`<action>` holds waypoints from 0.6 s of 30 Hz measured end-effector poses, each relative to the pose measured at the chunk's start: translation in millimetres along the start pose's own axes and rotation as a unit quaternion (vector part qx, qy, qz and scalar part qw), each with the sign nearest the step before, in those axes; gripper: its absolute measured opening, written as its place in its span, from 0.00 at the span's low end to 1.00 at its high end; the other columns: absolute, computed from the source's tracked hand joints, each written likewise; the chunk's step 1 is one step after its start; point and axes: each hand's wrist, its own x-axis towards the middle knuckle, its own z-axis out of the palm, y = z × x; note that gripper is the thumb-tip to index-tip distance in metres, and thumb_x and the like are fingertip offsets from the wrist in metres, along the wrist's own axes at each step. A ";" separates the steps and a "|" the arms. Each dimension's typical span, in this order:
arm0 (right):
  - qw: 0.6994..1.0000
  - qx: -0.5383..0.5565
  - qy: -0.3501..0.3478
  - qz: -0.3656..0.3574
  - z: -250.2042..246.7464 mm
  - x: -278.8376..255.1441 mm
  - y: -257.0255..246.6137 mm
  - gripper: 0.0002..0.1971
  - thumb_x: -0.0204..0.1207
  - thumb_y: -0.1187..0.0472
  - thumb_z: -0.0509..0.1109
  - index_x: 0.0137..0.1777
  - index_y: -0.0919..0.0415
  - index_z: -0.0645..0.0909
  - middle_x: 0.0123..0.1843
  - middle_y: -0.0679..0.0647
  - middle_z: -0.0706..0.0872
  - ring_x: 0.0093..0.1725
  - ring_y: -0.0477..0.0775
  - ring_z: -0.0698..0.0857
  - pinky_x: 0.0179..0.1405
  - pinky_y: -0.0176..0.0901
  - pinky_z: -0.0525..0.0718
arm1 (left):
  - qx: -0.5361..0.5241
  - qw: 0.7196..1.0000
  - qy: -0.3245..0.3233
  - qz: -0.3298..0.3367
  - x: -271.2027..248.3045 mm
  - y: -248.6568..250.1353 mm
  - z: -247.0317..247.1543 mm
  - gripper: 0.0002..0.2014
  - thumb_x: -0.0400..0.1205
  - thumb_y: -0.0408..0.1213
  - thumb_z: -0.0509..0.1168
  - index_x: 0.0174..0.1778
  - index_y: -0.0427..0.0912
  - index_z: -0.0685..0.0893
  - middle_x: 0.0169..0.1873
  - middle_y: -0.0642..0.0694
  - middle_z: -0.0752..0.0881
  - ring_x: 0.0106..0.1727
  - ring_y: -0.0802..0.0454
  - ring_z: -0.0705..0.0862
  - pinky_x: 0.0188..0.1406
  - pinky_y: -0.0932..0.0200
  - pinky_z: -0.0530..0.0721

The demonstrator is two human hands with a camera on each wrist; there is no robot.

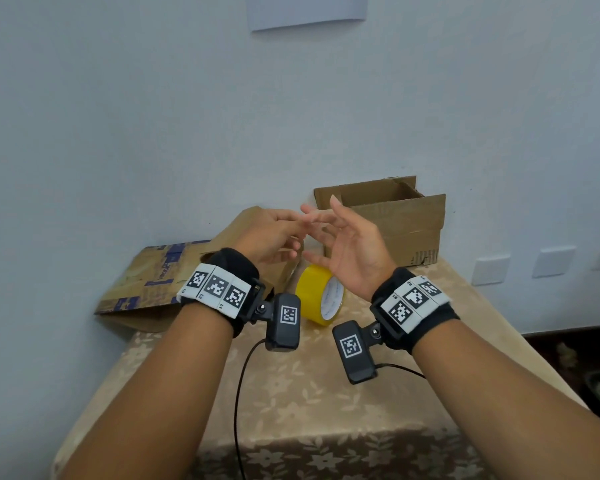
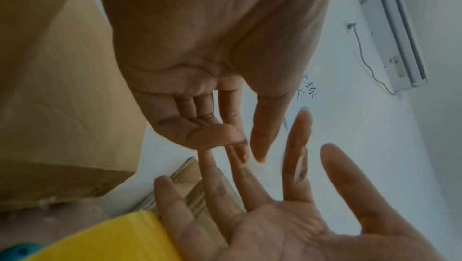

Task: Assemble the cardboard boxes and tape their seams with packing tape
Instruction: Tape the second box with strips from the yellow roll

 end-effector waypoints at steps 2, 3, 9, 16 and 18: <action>1.000 -0.003 -0.005 0.007 0.0 0.4 0.4 0.19 0.82 0.44 0.67 0.40 0.53 0.93 0.79 0.50 0.82 0.79 0.52 0.78 0.83 0.68 0.69 | 0.015 1.000 0.016 0.011 0.9 -1.4 -0.7 0.08 0.84 0.36 0.73 0.54 0.36 0.90 0.29 0.48 0.79 0.23 0.59 0.76 0.24 0.67 0.80; 1.000 -0.005 -0.009 0.008 -0.7 1.0 0.5 0.19 0.83 0.44 0.67 0.40 0.53 0.94 0.79 0.50 0.81 0.80 0.52 0.78 0.82 0.69 0.69 | 0.021 0.999 0.024 0.018 1.4 -2.2 -1.2 0.06 0.84 0.37 0.74 0.49 0.38 0.90 0.27 0.48 0.79 0.23 0.59 0.76 0.24 0.67 0.80; 1.000 -0.010 -0.027 0.006 -6.5 4.1 1.4 0.21 0.83 0.43 0.67 0.43 0.58 0.92 0.79 0.50 0.81 0.80 0.54 0.77 0.78 0.69 0.71 | 0.010 0.999 0.025 0.029 2.8 -1.3 -4.1 0.04 0.85 0.35 0.70 0.49 0.44 0.92 0.28 0.48 0.83 0.26 0.56 0.79 0.27 0.63 0.80; 0.999 -0.006 -0.051 -0.003 -4.9 6.3 3.5 0.24 0.84 0.42 0.68 0.42 0.64 0.89 0.80 0.57 0.80 0.77 0.62 0.76 0.64 0.66 0.76 | 0.063 0.995 0.007 0.078 1.9 -5.2 2.4 0.10 0.84 0.29 0.70 0.54 0.46 0.94 0.31 0.43 0.81 0.26 0.54 0.74 0.28 0.61 0.76; 0.999 -0.009 -0.053 0.000 -4.5 6.2 3.5 0.24 0.84 0.41 0.68 0.42 0.63 0.89 0.80 0.57 0.80 0.76 0.60 0.76 0.64 0.66 0.76 | 0.054 0.994 0.031 0.086 3.3 -6.0 4.5 0.07 0.84 0.31 0.70 0.48 0.46 0.94 0.31 0.43 0.81 0.25 0.55 0.73 0.27 0.60 0.75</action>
